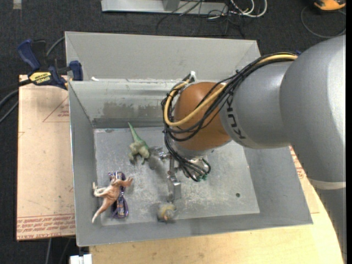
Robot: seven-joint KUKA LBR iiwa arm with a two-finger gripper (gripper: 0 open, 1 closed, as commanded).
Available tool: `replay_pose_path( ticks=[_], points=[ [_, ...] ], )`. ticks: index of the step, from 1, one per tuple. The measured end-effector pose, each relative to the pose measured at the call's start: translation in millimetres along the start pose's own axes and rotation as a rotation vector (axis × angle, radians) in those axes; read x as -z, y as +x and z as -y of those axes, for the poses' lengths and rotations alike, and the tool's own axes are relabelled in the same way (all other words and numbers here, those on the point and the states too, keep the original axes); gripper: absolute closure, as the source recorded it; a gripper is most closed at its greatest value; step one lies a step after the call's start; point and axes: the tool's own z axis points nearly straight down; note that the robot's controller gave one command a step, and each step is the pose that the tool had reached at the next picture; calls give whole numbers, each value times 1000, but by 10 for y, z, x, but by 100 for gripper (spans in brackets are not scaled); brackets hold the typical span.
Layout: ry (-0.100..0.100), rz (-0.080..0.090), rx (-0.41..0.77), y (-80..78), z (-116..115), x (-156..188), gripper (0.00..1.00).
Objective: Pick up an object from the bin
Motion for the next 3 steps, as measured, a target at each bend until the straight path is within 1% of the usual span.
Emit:
replay_pose_path(
  ticks=[1, 2, 3],
  points=[
    [1, -3, 237, -566, 400, -37, 0],
    [-1, -1, -117, -561, 189, 245, 0],
    [-1, 3, -210, -463, 17, 401, 0]
  ],
)
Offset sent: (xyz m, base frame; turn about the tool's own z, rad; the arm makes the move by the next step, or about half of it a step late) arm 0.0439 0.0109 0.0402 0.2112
